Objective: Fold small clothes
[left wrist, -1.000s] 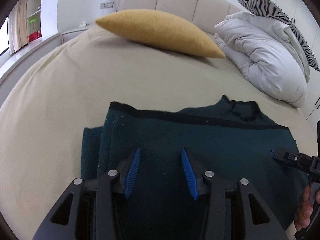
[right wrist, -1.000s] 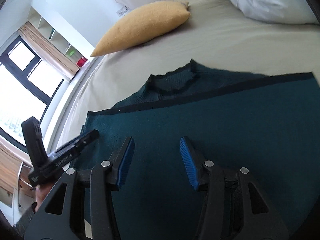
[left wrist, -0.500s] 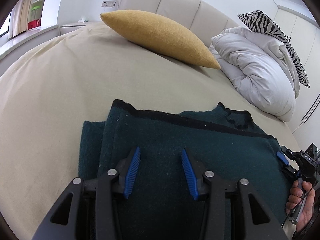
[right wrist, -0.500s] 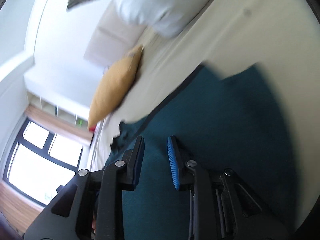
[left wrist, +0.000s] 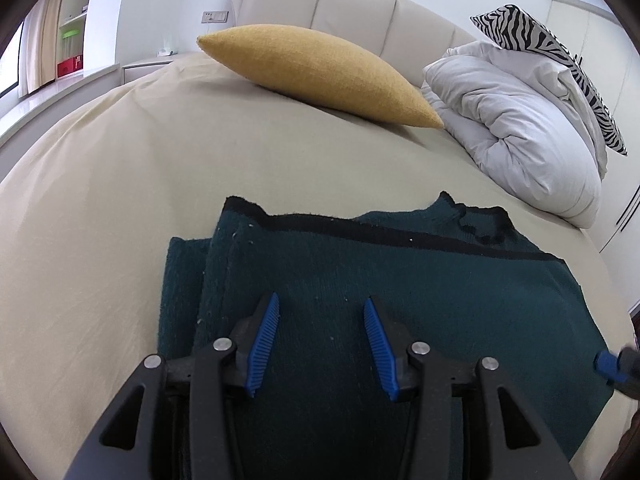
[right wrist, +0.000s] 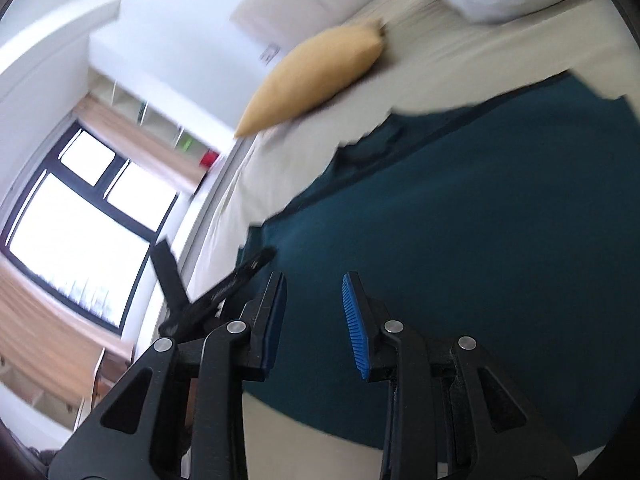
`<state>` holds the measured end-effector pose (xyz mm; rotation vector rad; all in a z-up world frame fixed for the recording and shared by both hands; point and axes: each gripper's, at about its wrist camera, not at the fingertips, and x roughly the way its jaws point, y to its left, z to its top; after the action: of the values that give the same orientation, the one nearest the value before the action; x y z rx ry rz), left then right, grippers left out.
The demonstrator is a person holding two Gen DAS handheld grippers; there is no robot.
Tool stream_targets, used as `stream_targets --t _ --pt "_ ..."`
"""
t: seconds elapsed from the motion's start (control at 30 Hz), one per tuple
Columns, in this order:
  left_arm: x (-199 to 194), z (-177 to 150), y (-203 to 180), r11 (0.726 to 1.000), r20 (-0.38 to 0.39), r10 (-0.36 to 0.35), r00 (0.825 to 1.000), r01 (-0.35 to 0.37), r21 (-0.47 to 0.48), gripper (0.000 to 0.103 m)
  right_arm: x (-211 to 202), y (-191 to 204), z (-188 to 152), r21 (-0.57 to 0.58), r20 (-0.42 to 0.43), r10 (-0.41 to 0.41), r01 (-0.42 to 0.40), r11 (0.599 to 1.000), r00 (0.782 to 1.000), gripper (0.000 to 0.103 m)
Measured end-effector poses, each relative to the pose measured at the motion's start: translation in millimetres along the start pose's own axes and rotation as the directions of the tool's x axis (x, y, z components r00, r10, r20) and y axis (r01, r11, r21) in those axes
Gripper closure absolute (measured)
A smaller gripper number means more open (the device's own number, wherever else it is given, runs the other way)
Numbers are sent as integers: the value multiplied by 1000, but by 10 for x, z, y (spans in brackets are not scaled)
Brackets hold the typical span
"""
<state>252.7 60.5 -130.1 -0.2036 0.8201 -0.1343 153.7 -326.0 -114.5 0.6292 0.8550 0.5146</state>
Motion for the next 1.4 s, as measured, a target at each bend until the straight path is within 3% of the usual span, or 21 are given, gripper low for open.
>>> stream_targets --t 0.1,0.17,0.2,0.3,0.37,0.47,0.53,0.6,0.7,0.8,0.83,0.9,1.0,1.13,1.27,1.4 --pt "-11 -18 -6 1000 -1 8 1000 -8 10 55 495 74 -195 -5 -124 -15 15 1000 992 75" --pt "-20 -30 -4 1000 -2 6 1000 -6 14 55 571 -93 -311 47 -138 -8 14 999 990 79" --pt "-26 -34 2 1000 -1 3 1000 -3 13 55 524 -217 -313 89 -110 46 -36 995 993 79" --pt "-36 -37 19 1000 -2 -4 1000 4 6 55 231 -514 -261 174 -9 51 -49 984 999 80" --pt "-43 -35 8 1000 -7 1 1000 -1 8 55 -38 -735 -222 224 71 -7 -10 975 997 80" --pt "-159 -51 -1 1000 -33 5 999 -5 -3 55 -494 -1072 -229 339 176 -132 65 939 976 79" --pt "-353 -139 -86 1000 -39 2 999 -2 18 55 -710 -1077 -240 354 214 -184 100 930 959 76" --pt "-536 -246 -208 999 -45 -38 998 39 30 54 -748 -945 -287 334 216 -189 109 936 958 74" --pt "-770 -410 -436 990 -48 -137 989 138 18 47 -567 -608 -346 242 180 -107 61 968 978 74" --pt "-698 -526 -533 991 -92 -121 988 125 39 46 -96 -160 -367 137 66 0 -9 991 998 72" --pt "-644 -565 -487 994 -109 -95 990 100 37 47 -75 -141 -364 121 34 18 -22 992 999 72" --pt "-624 -608 -355 994 -110 -107 988 109 11 56 130 -87 -384 102 -35 37 -34 994 999 72" --pt "-708 -623 -219 994 -110 -109 988 110 1 61 244 -356 -427 186 -65 0 13 982 998 72" --pt "-788 -678 -152 995 -115 -98 989 99 11 61 -12 -839 -482 340 46 45 -57 939 998 73" --pt "-866 -756 -148 997 -111 -66 992 70 32 61 -348 -1039 -440 367 116 -39 -6 930 993 73" --pt "-937 -784 -87 998 -105 -51 993 54 28 60 -831 -1180 -554 392 184 -168 84 916 969 69"
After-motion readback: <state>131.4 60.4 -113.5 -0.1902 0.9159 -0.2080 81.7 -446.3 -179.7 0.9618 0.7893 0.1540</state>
